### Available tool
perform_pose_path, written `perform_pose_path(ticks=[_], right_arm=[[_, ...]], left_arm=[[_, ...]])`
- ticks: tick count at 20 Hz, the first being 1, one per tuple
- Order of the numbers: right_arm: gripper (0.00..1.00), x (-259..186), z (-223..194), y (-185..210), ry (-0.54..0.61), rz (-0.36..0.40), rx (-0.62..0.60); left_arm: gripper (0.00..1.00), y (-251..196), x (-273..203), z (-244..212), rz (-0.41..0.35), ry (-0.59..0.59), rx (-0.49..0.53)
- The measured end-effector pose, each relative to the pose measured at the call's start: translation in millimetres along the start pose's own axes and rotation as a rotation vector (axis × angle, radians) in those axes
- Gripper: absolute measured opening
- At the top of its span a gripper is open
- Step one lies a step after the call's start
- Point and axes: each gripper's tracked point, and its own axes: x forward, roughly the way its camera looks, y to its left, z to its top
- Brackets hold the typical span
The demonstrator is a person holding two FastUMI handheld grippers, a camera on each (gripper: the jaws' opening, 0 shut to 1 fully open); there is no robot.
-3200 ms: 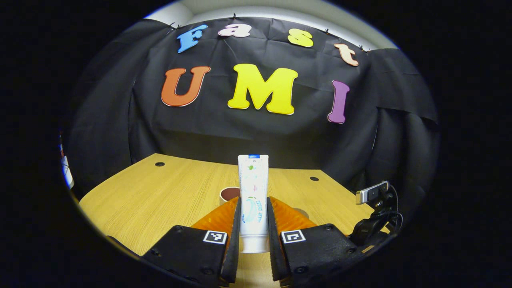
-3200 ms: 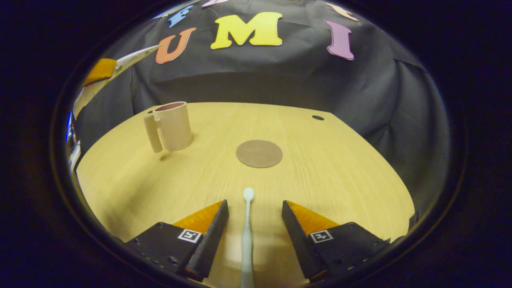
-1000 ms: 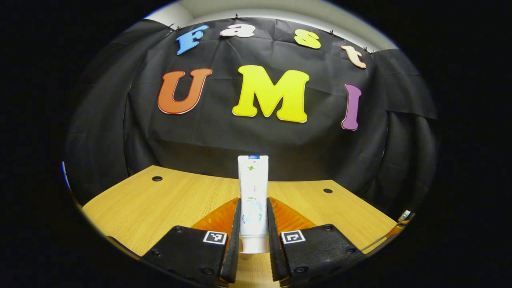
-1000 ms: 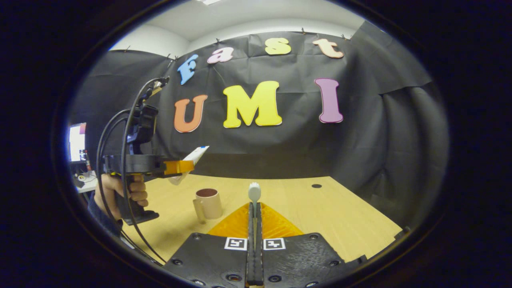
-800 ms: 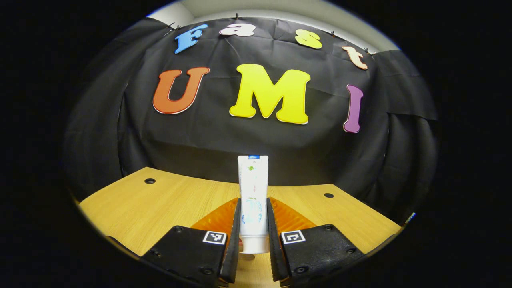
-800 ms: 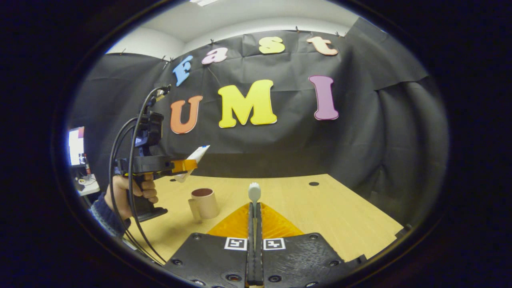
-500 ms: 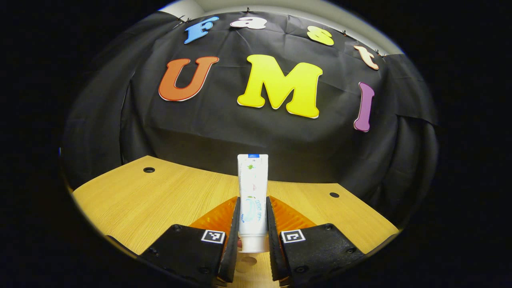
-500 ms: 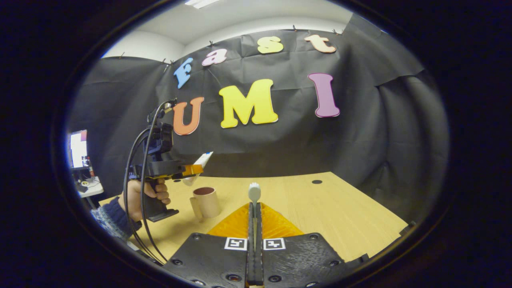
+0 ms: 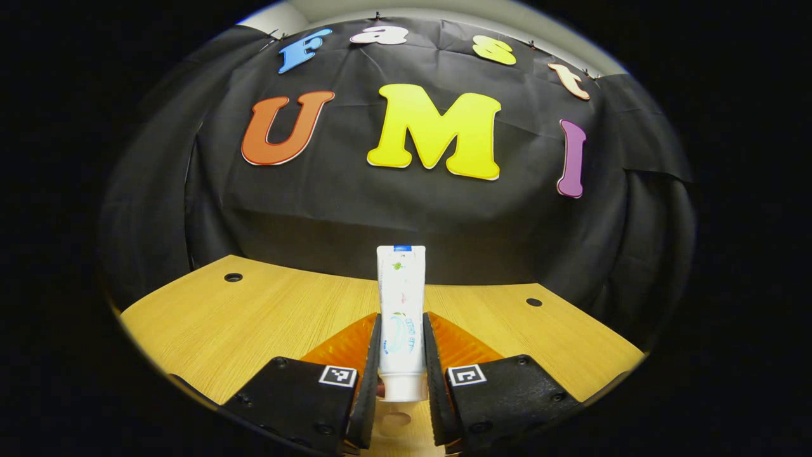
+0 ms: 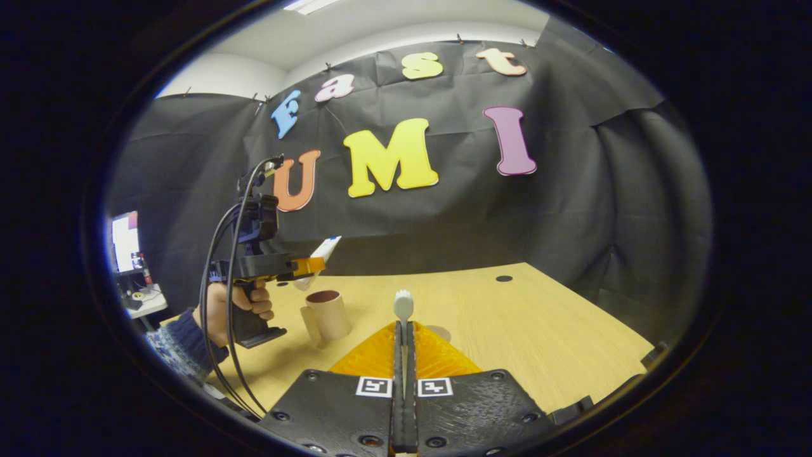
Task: Put the toothbrush and toothpaste on the desktop into the cup, then pick up the cup and place it on the coaster on the desktop.
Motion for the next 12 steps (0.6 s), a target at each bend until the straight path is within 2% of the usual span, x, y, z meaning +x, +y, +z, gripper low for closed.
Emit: perform_pose_path(ticks=[5, 9, 12], right_arm=[[0.0, 2.4, -4.8, -5.6, 0.011, 0.003, 0.018], [0.0, 2.4, -8.5, -7.6, 0.018, 0.0, 0.015], [0.0, 2.6, -8.5, -9.8, 0.019, -0.007, 0.005]], left_arm=[[0.39, 4.9, 6.8, -0.5, 0.017, -0.005, -0.007], [0.39, -2.2, 8.8, -6.1, -0.001, 0.006, -0.019], [0.46, -3.6, 9.9, -7.4, -0.01, 0.009, -0.028]])
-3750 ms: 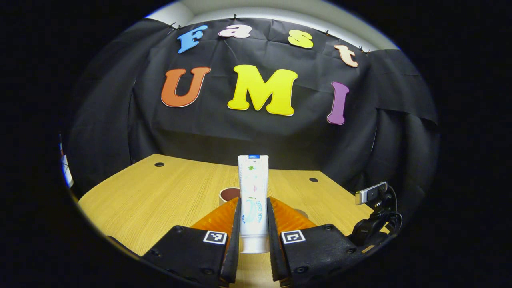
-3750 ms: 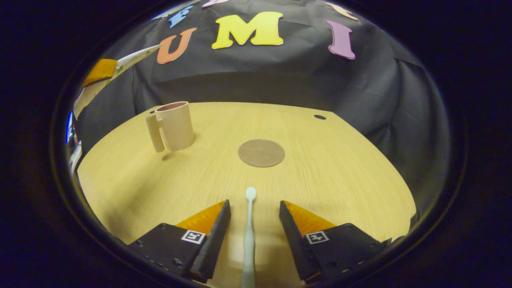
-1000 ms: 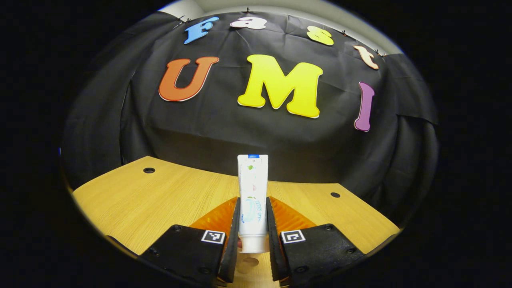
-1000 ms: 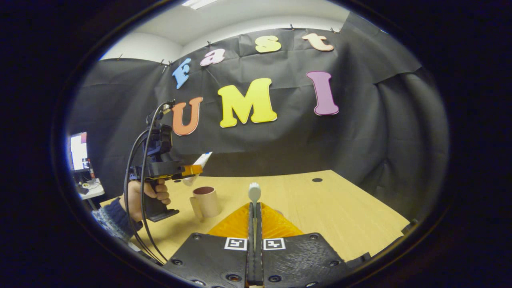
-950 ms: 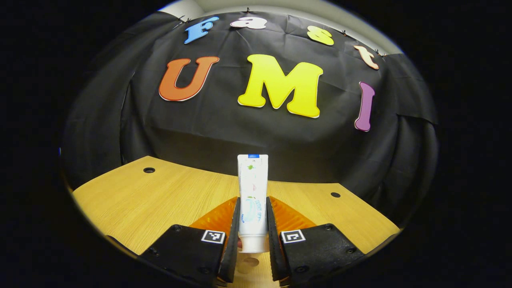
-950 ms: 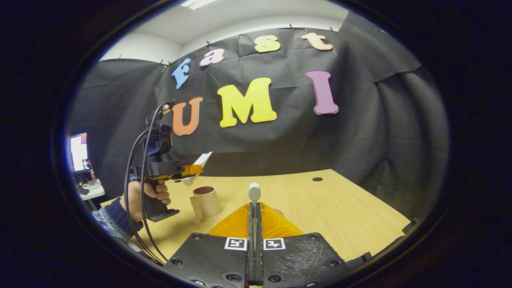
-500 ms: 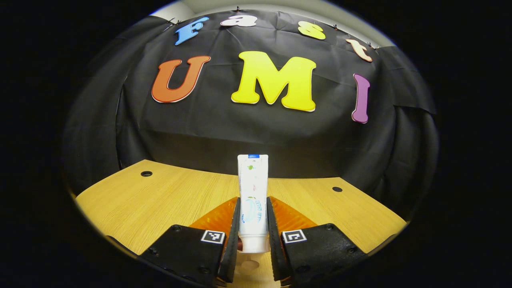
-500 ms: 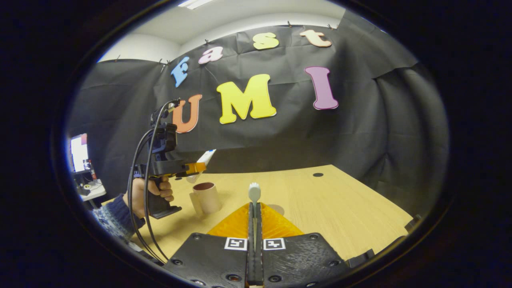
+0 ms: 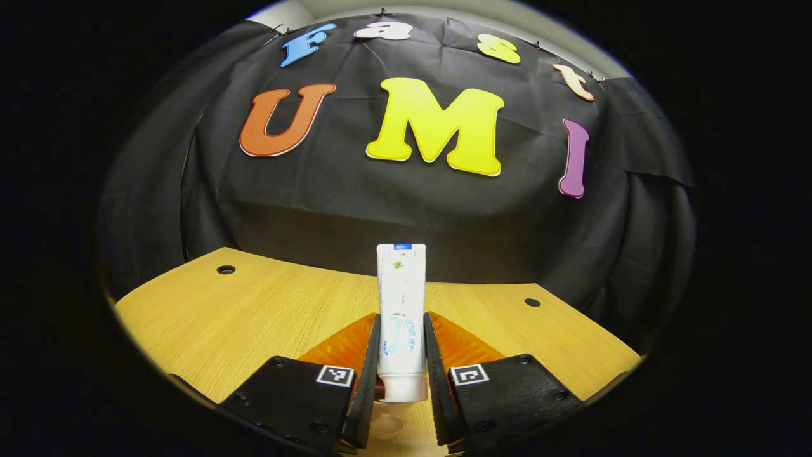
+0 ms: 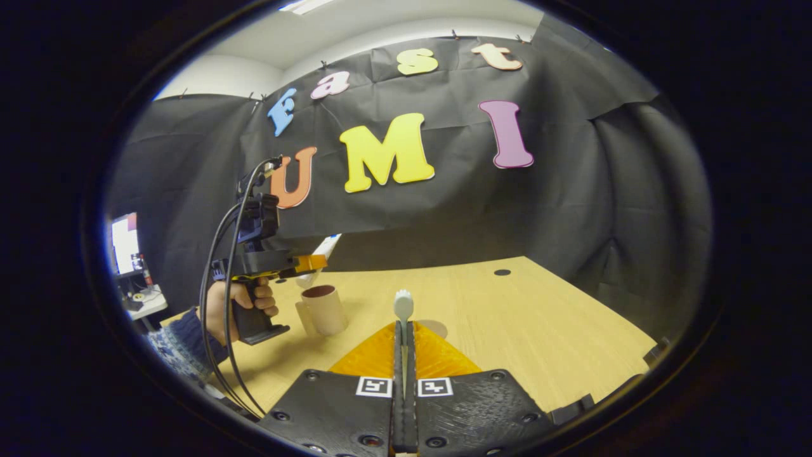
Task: Put the toothbrush and toothpaste on the desktop into the cup, then pick up the cup and place it on the coaster on the desktop.
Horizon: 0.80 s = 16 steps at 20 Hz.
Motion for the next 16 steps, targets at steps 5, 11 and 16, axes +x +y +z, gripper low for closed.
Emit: perform_pose_path(ticks=[5, 11, 16], right_arm=[[0.0, -1, -1, -1, 0.0, -0.004, -0.002], [0.0, -1, -2, 0, 0.005, -0.006, -0.004], [0.0, -1, -2, 2, 0.006, -0.006, -0.018]], left_arm=[[0.42, 5, 0, -2, 0.012, 0.007, 0.012], [0.42, 4, 1, -2, 0.011, 0.012, 0.016], [0.64, 8, -11, 17, 0.04, -0.037, 0.074]])
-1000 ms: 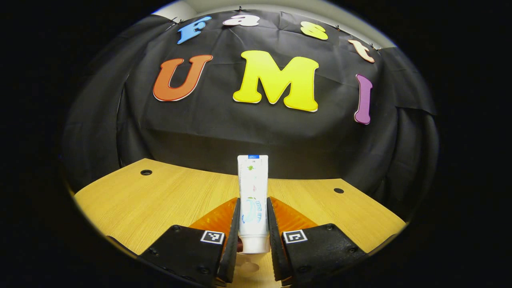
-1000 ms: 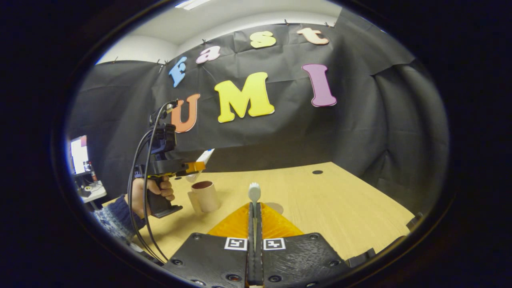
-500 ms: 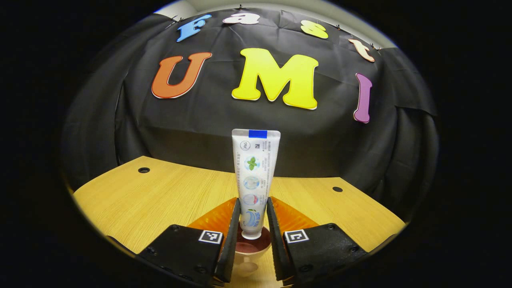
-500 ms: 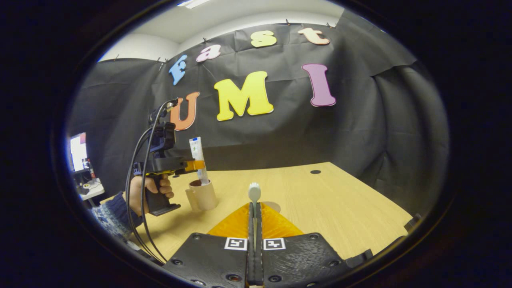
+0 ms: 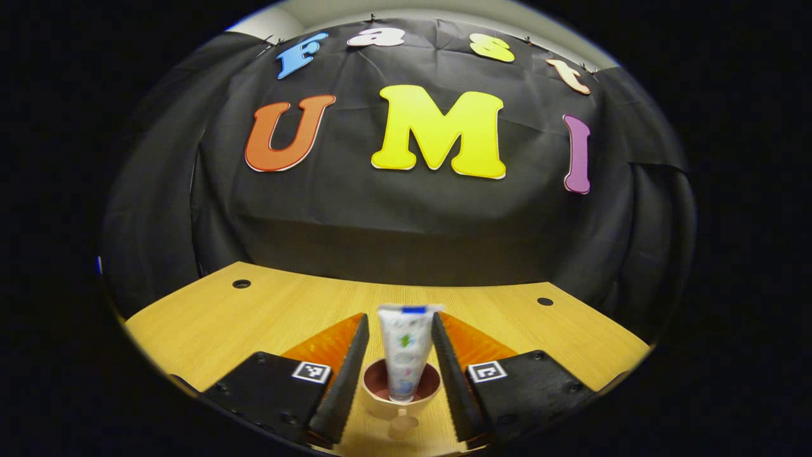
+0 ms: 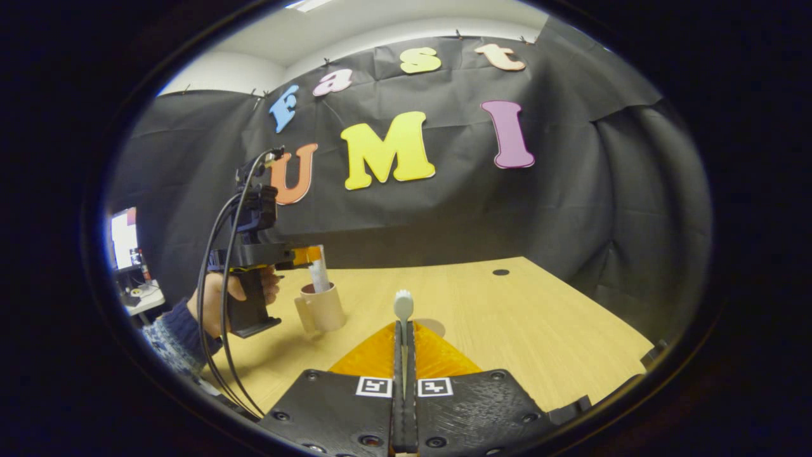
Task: Put the toothbrush and toothpaste on the desktop into the cup, then pick up the cup and place it on the coaster on the desktop.
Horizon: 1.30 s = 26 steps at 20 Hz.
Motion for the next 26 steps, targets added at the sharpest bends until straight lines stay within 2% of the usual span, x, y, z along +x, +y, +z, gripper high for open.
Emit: perform_pose_path(ticks=[1, 2, 6, 13, 19, 26], right_arm=[[0.0, 0, 1, 2, -0.001, 0.0, -0.004], [0.0, 4, 4, 3, -0.002, -0.001, -0.007], [0.0, 13, 11, 13, -0.006, 0.001, -0.025], [0.0, 51, 53, 52, -0.044, 0.057, -0.052], [0.0, 115, 89, 93, -0.037, 0.126, -0.027], [0.0, 178, 115, 151, -0.022, 0.209, -0.033]], left_arm=[[0.67, -1, -4, 3, 0.001, -0.001, 0.017], [0.88, -1, -9, 6, 0.004, -0.002, 0.031], [1.0, 1, -29, 24, 0.006, -0.054, 0.067], [1.0, 27, -71, 29, 0.019, -0.092, 0.042], [1.0, 63, -97, -5, 0.057, -0.047, 0.039], [1.0, 84, -116, -36, 0.056, -0.016, 0.011]])
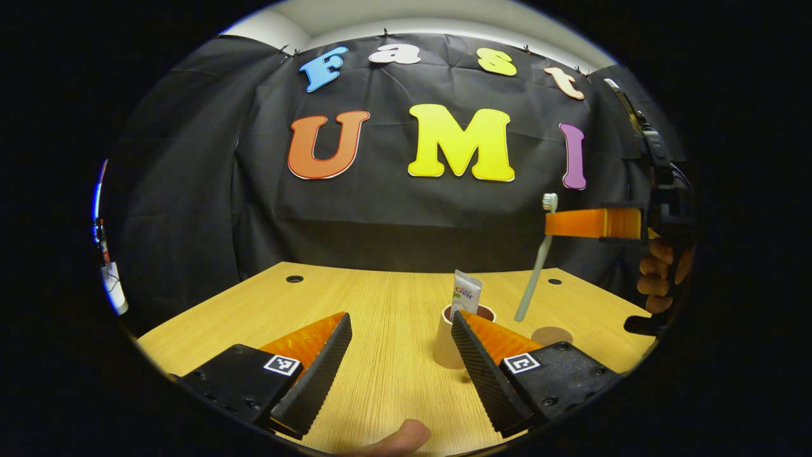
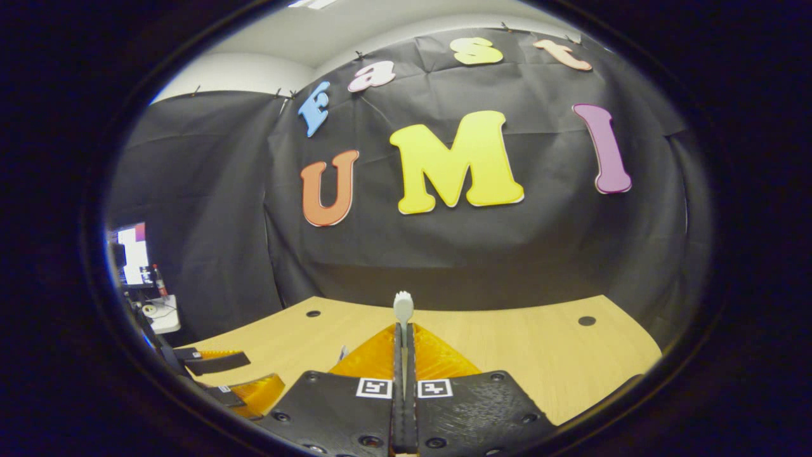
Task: Put the toothbrush and toothpaste on the desktop into the cup, then pick up the cup and place it on the coaster on the desktop.
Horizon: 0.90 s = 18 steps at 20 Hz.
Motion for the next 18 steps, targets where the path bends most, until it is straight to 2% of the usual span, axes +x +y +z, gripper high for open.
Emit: perform_pose_path(ticks=[4, 7, 16, 17, 18], right_arm=[[0.0, 24, 7, 29, -0.011, 0.027, -0.05], [0.0, 35, -8, 44, 0.019, 0.041, -0.081], [0.01, 26, -6, 54, 0.019, 0.057, -0.098], [0.03, 27, -9, 57, 0.024, 0.07, -0.106], [0.26, 25, -8, 56, 0.024, 0.066, -0.123]], left_arm=[[1.0, 10, -7, -16, 0.005, 0.036, -0.041], [1.0, 17, -10, -19, 0.017, 0.04, -0.043], [1.0, 5, -13, -18, -0.01, 0.034, -0.032], [1.0, 3, -13, -17, -0.011, 0.033, -0.032], [1.0, 3, -13, -18, -0.012, 0.035, -0.032]])
